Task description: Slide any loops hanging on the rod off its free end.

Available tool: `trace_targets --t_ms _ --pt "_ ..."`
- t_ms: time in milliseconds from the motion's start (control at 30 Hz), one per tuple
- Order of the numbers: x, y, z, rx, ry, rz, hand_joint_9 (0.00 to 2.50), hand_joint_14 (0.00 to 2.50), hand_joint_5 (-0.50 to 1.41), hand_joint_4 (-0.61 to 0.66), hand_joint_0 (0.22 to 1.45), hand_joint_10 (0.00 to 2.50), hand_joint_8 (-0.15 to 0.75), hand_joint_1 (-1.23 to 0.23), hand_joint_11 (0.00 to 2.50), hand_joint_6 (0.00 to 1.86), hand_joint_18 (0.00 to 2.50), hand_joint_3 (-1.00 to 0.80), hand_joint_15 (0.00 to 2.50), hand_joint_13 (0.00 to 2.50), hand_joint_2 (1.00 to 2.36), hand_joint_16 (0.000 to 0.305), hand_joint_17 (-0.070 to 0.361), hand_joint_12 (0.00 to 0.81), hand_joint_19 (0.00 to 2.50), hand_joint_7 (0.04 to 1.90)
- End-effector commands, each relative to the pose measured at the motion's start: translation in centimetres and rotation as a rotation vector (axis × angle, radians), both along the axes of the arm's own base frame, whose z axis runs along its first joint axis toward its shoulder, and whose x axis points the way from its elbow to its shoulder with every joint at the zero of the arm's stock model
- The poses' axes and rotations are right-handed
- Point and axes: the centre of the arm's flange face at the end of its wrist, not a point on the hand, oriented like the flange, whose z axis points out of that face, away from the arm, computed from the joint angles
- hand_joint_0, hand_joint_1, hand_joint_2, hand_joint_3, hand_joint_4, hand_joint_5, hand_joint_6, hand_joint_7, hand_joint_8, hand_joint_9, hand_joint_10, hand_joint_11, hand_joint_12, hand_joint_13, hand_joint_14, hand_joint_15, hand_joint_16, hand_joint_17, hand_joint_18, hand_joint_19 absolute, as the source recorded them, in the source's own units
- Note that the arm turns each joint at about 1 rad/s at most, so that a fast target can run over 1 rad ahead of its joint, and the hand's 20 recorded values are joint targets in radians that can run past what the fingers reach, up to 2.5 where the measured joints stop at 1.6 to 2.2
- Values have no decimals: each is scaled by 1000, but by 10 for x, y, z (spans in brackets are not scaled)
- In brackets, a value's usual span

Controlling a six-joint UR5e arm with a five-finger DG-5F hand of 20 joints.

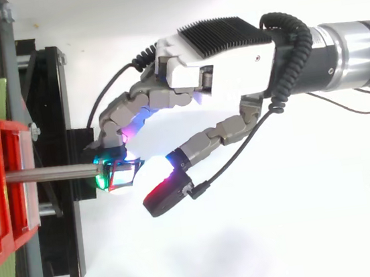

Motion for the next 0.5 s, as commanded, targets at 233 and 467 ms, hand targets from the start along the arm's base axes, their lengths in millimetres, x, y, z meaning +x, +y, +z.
trace_targets --t_ms 233,467 --pt "-20 -6 23 -58 154 -12 808 5 -207 130 605 9 301 -646 286 868 954 -175 150 852 1020 47 106 294 405 907" --pt "-32 -11 41 -59 214 -9 809 5 -207 128 609 9 301 -656 285 867 956 -177 147 853 1021 47 106 294 405 908"
